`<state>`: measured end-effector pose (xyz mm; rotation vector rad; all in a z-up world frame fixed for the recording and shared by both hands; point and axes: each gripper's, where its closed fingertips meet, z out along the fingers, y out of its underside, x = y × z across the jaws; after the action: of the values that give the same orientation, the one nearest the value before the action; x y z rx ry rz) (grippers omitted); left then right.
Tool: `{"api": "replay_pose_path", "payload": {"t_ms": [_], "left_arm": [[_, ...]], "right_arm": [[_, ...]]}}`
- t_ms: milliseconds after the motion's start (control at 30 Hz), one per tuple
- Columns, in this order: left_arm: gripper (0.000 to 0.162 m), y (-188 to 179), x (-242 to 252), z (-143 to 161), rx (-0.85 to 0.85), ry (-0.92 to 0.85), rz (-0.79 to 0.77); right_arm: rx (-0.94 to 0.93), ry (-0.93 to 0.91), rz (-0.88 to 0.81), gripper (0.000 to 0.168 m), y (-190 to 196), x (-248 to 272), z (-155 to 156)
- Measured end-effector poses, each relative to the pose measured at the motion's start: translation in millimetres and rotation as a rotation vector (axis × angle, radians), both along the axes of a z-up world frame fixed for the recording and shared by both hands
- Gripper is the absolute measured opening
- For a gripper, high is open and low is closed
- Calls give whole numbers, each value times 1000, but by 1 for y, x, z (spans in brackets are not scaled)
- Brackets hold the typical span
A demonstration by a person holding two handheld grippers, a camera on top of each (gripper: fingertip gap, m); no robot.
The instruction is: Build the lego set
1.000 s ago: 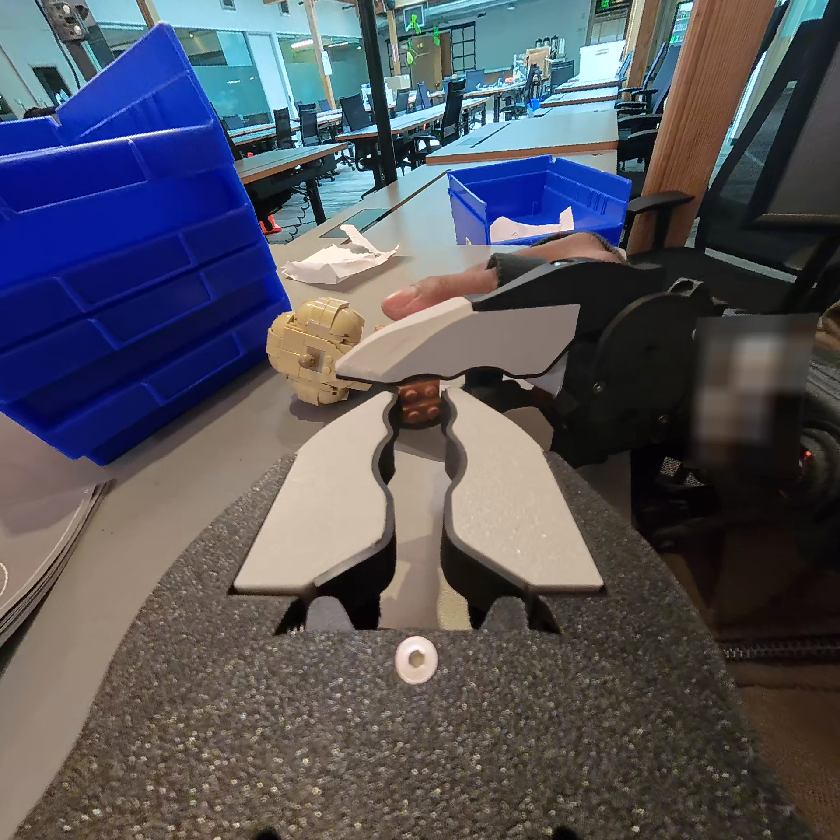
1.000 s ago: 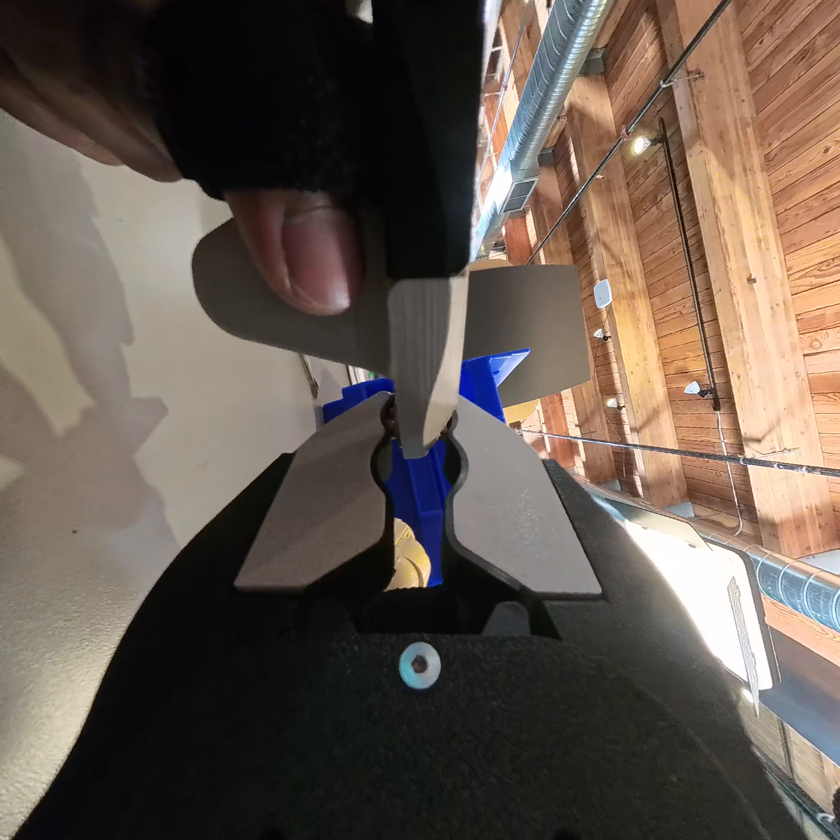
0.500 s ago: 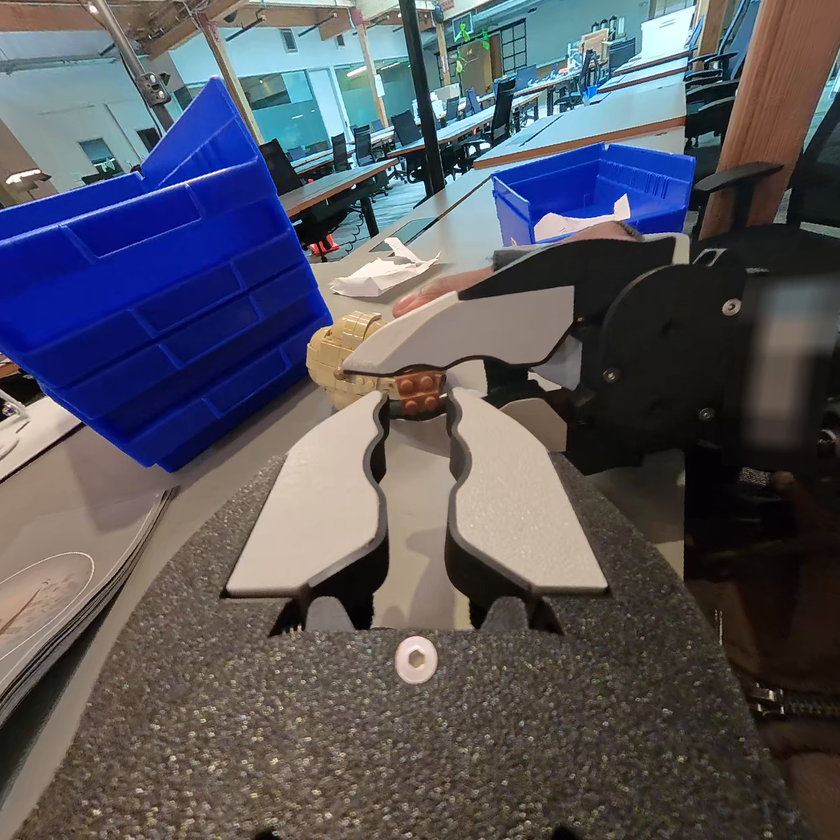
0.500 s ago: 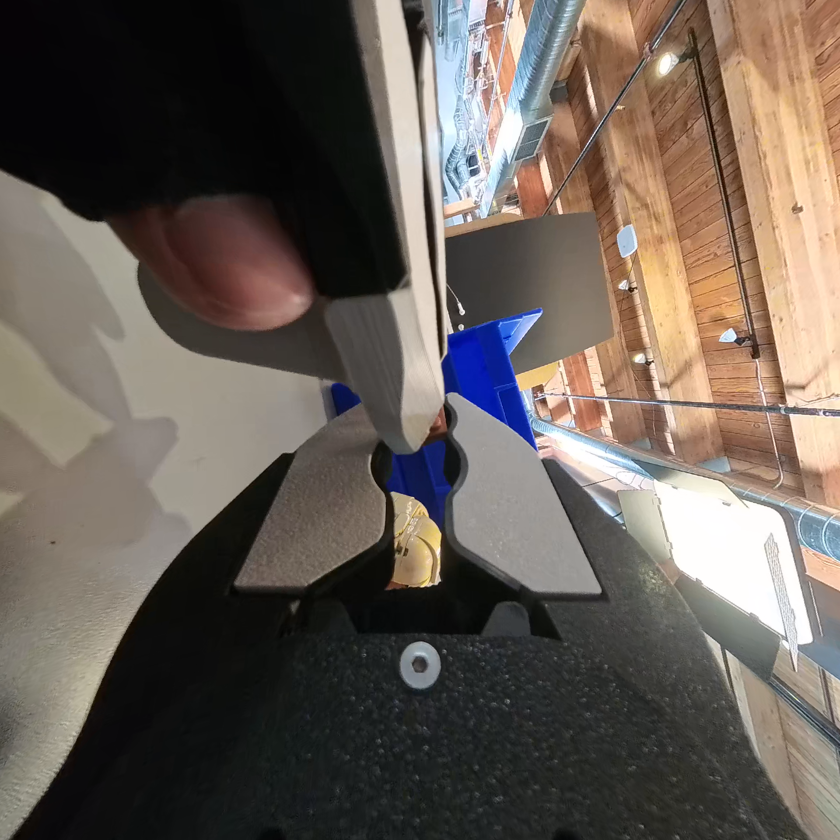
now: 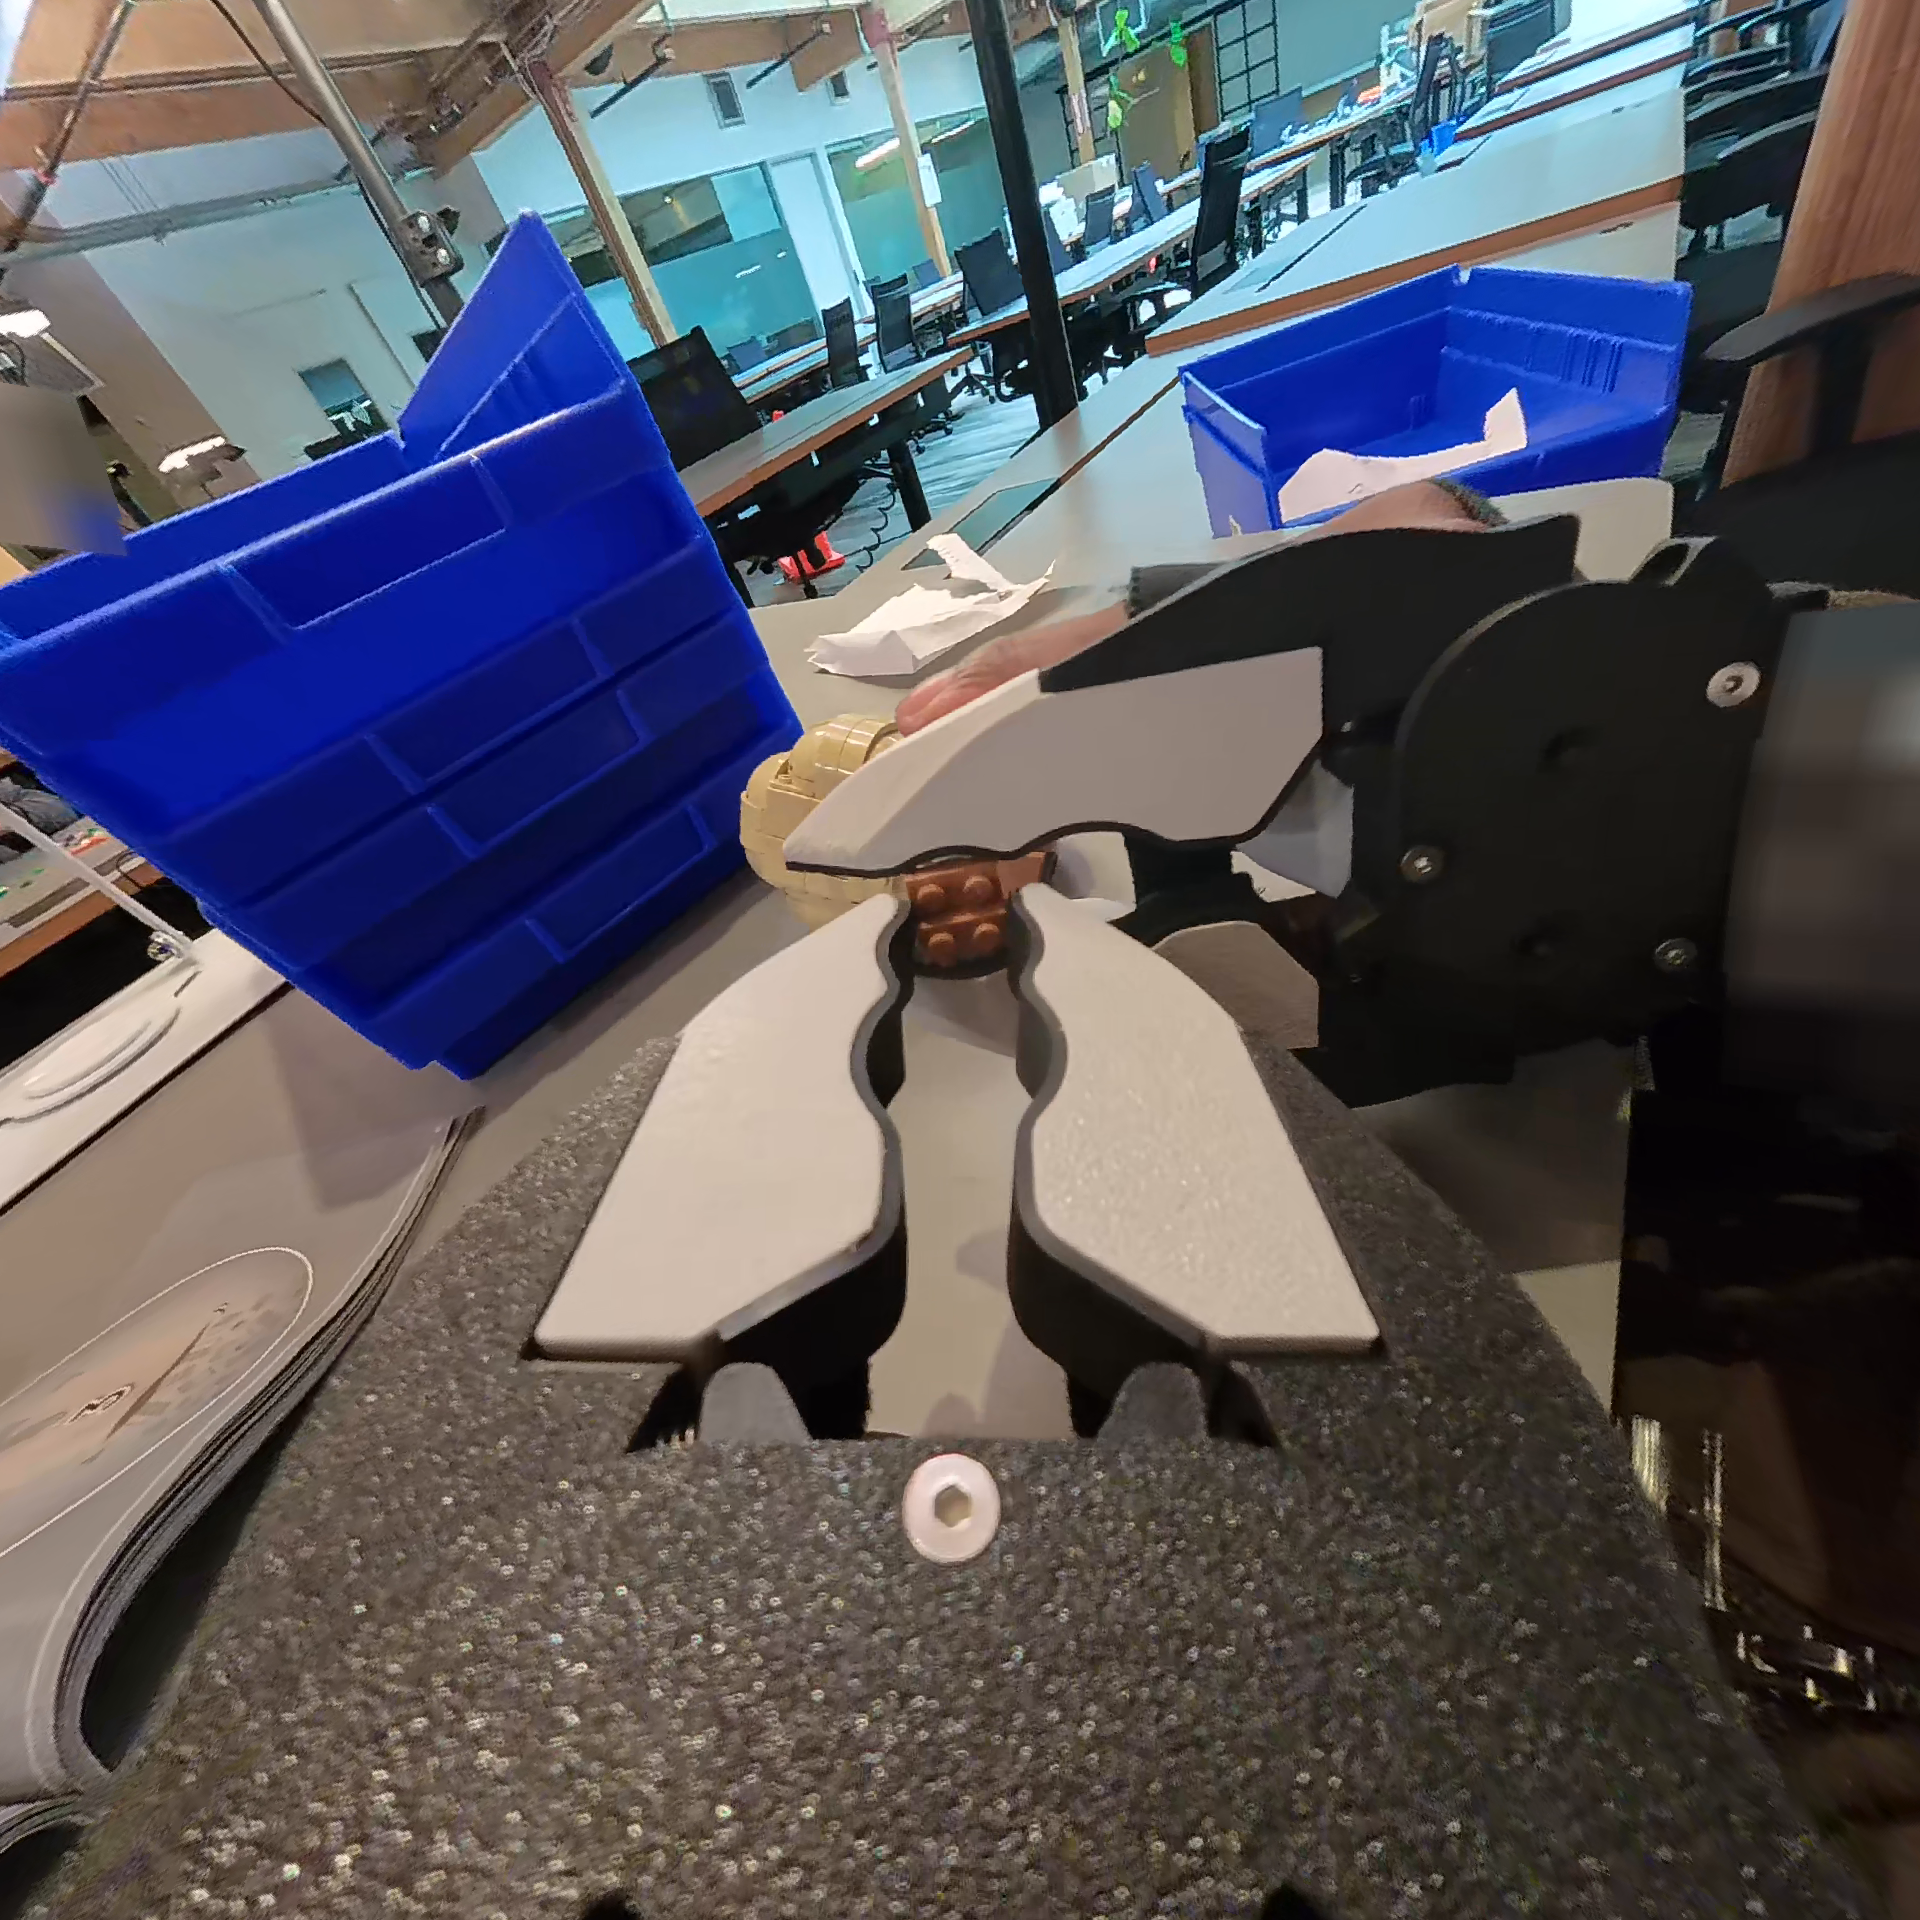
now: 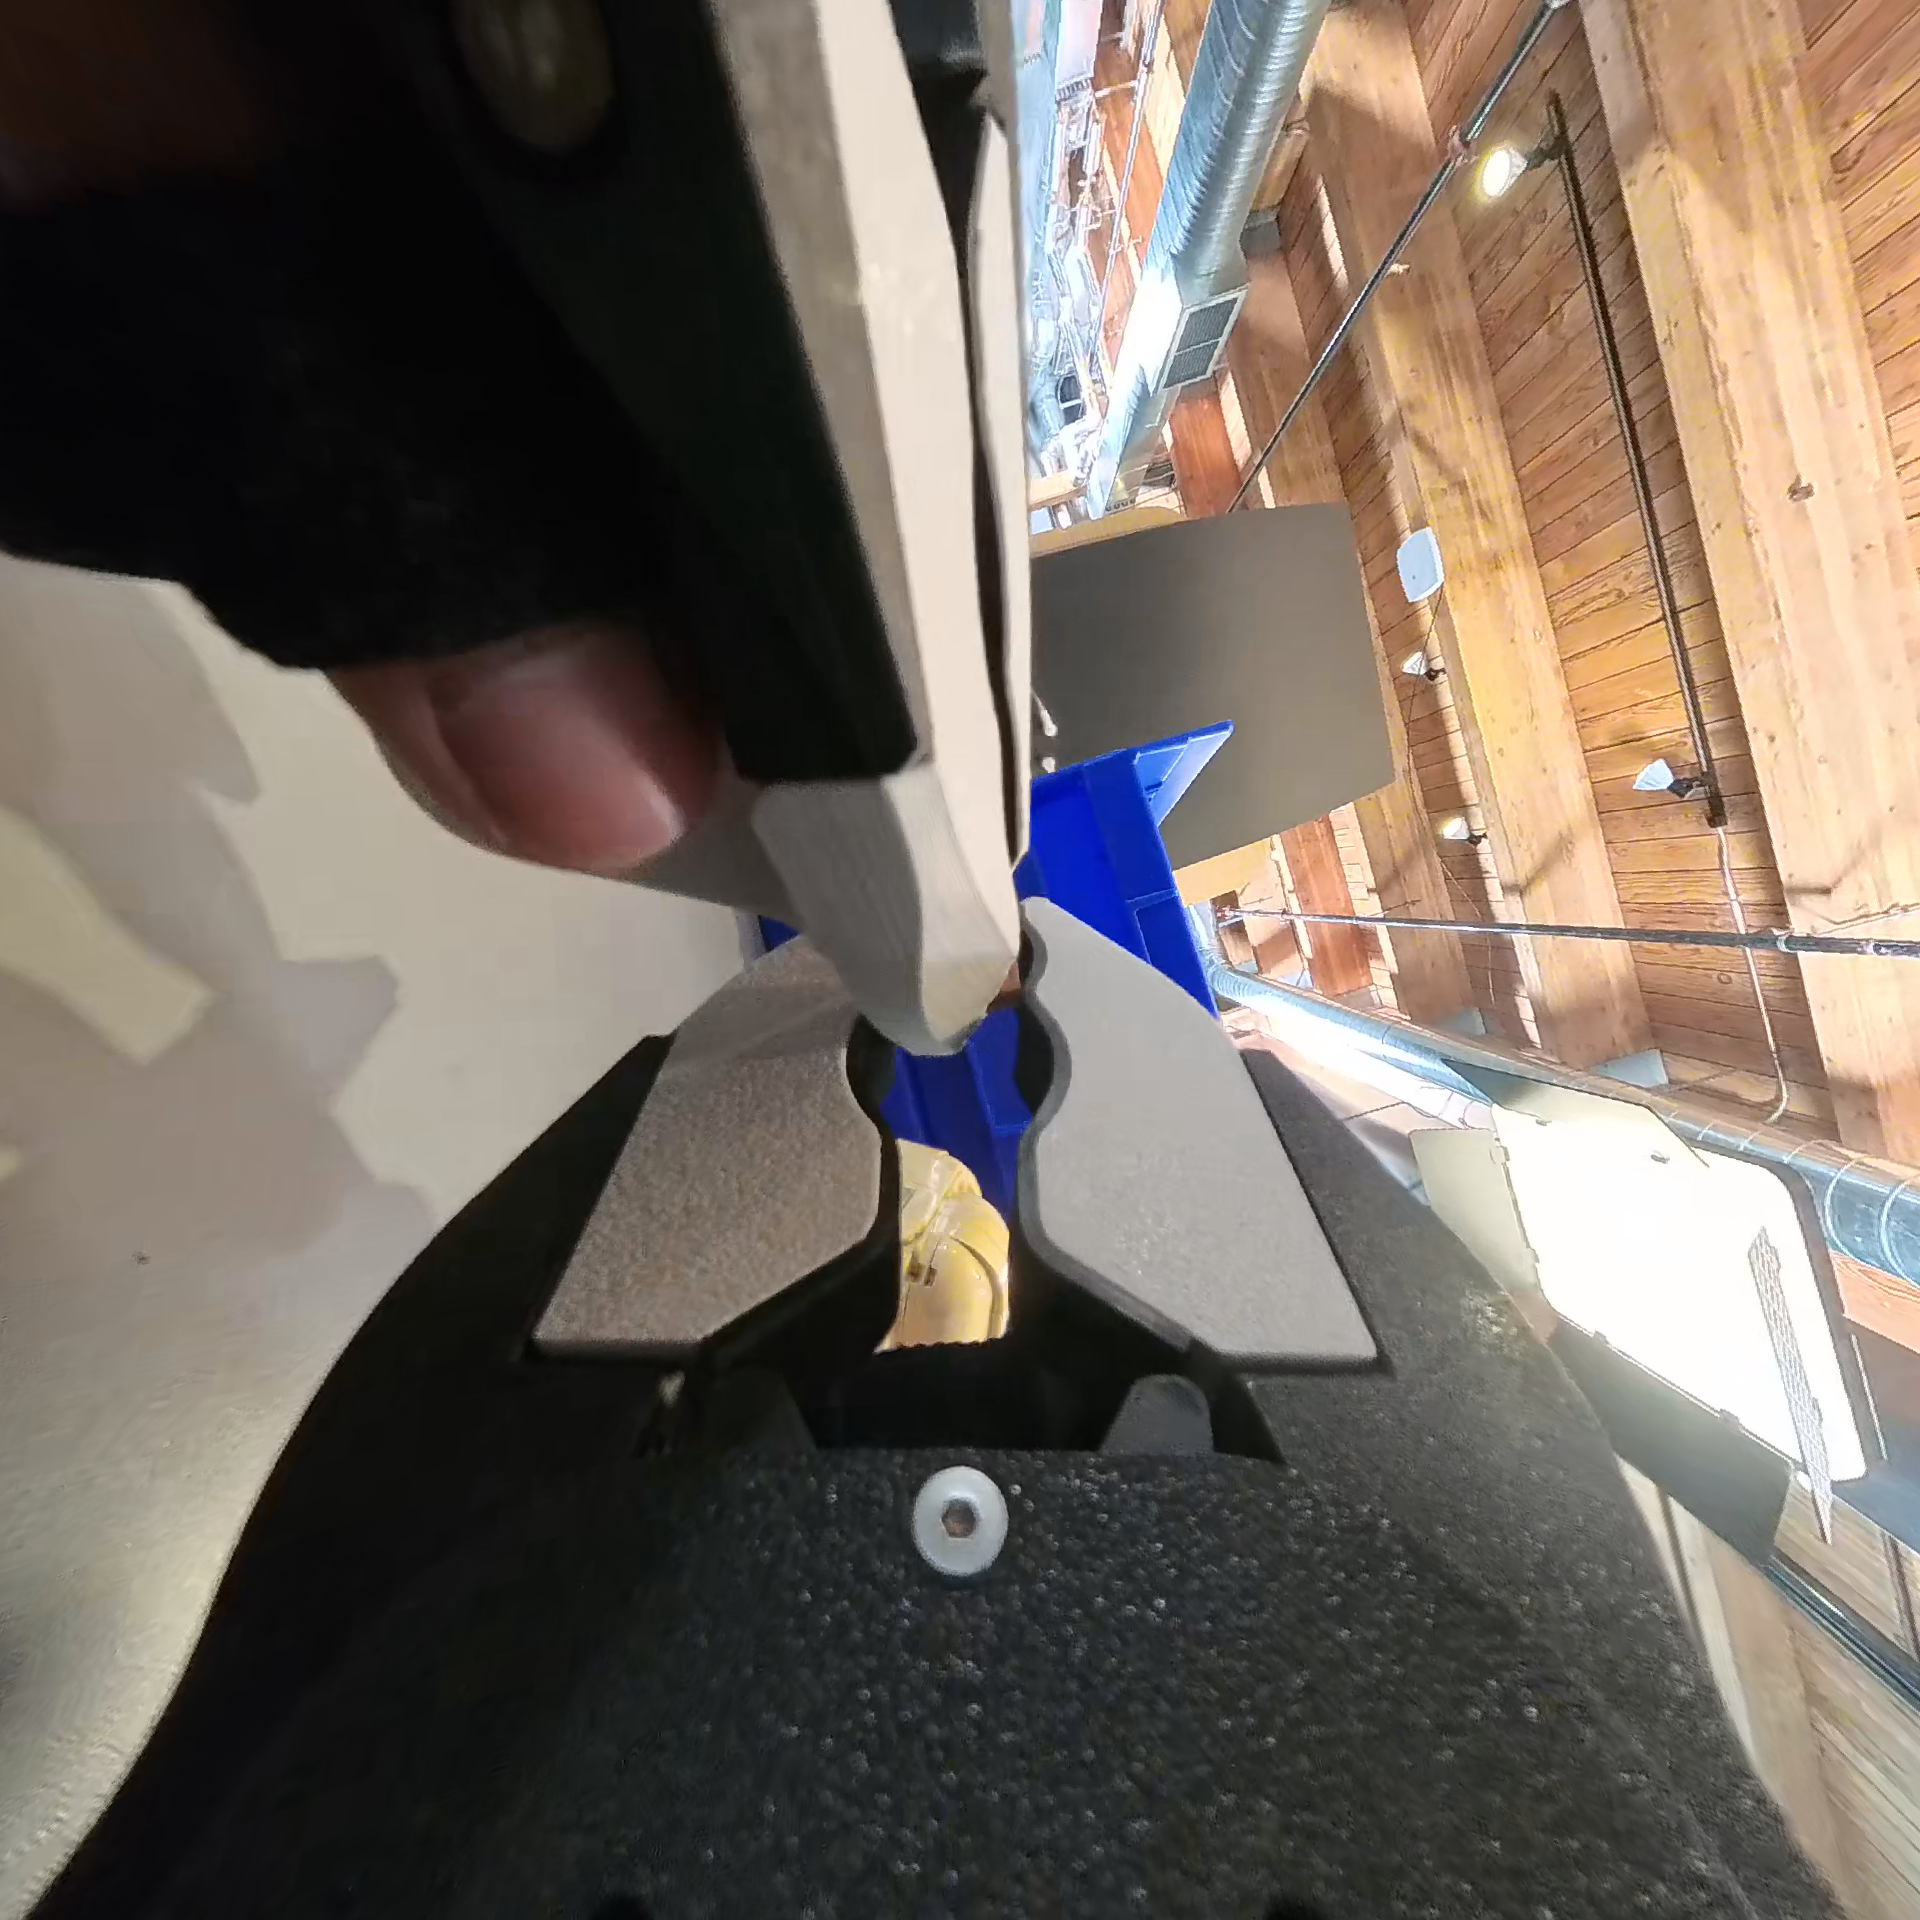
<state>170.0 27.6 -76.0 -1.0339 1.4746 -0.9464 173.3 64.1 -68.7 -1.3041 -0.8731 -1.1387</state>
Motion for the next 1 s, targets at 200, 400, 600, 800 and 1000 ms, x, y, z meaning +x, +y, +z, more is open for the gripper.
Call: {"api": "replay_pose_path", "payload": {"t_ms": [200, 400, 600, 800, 1000], "left_arm": [[16, -1, -2, 2, 14, -10, -8], [16, -3, -2, 1, 28, -4, -12], [16, -5, -2, -2, 36, 10, -23], [16, -6, -2, -2, 36, 14, -22], [16, -6, -2, -1, 48, 8, -21]], "right_arm": [[2, 8, -25, 18, 1, 6, 1], [25, -58, -20, 24, 0, 2, 3], [21, -81, -19, 24, 0, 0, 1], [8, -80, -19, 20, 1, 0, -1], [-7, -27, -3, 19, 1, -1, -1]]}}
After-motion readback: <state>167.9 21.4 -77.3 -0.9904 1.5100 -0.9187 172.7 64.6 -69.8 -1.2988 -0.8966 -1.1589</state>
